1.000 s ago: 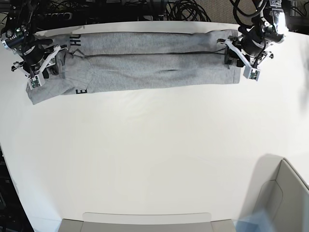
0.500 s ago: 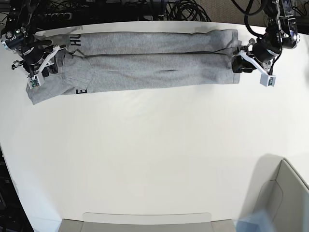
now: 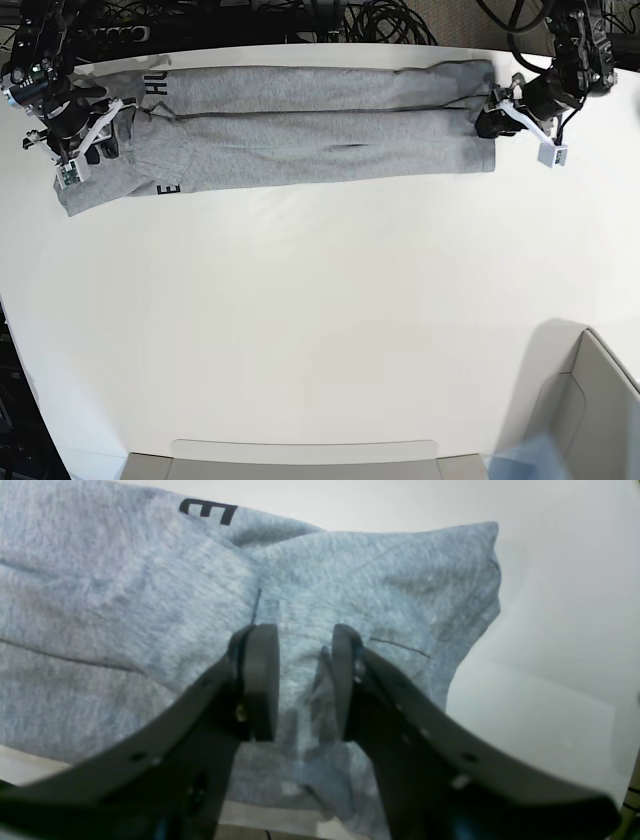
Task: Fold the T-shirt properly
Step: 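Grasp the strip end with the left gripper and drag it toward the right gripper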
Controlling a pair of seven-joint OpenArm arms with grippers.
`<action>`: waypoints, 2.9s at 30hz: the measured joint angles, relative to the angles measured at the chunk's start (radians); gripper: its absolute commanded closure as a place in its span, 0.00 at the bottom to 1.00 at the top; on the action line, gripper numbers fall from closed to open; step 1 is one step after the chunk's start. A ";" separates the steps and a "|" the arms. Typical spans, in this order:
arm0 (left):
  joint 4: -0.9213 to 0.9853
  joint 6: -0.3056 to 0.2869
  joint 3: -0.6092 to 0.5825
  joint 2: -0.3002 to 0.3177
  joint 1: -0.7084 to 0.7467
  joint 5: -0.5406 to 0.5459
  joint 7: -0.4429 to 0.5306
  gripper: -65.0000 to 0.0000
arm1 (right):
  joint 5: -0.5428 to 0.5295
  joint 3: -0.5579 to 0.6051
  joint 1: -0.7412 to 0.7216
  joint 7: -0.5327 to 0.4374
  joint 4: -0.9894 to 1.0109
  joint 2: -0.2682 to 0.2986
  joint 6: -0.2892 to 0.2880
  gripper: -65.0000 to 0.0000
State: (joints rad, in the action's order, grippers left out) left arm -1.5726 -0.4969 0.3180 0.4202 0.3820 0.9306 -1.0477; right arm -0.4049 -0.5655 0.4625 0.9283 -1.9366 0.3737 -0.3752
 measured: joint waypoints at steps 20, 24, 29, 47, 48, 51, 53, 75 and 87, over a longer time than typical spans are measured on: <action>0.188 -0.093 -0.018 -0.005 -0.092 0.070 0.032 1.00 | 0.000 0.000 -0.022 0.003 0.024 -0.003 0.000 0.74; 0.245 -0.083 0.013 0.064 -0.143 0.050 0.027 1.00 | 0.001 0.000 -0.029 0.007 0.024 -0.006 0.000 0.74; 0.262 -0.043 0.021 0.156 -0.204 -0.023 0.000 1.00 | 0.000 0.000 -0.044 0.000 0.023 -0.008 0.000 0.74; -0.289 0.114 0.033 -0.021 -0.121 -0.018 -0.212 1.00 | 0.003 0.000 -0.041 0.003 0.019 -0.050 0.000 0.74; -0.288 0.117 0.013 -0.040 -0.115 -0.023 -0.213 1.00 | 0.003 0.000 -0.041 0.004 0.019 -0.051 0.000 0.74; -0.301 0.159 -0.037 -0.098 -0.097 -0.034 -0.224 1.00 | 0.003 0.000 -0.043 0.003 0.019 -0.050 0.000 0.74; -0.327 0.194 -0.068 -0.129 -0.096 -0.039 -0.223 1.00 | 0.003 0.000 -0.043 0.003 0.019 -0.050 0.000 0.74; -0.334 0.378 -0.395 -0.352 -0.103 -0.329 -0.097 1.00 | 0.003 0.000 -0.039 0.003 0.019 -0.050 0.000 0.74; -0.334 0.378 -0.389 -0.354 -0.134 -0.336 -0.068 1.00 | 0.003 0.000 -0.038 0.003 0.019 -0.050 0.000 0.74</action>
State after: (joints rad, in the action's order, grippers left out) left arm -1.9064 -0.1184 -0.0708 0.0662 0.2485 0.5941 -1.1160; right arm -0.4019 -0.5655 0.4244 0.9318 -1.9175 0.3237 -0.3752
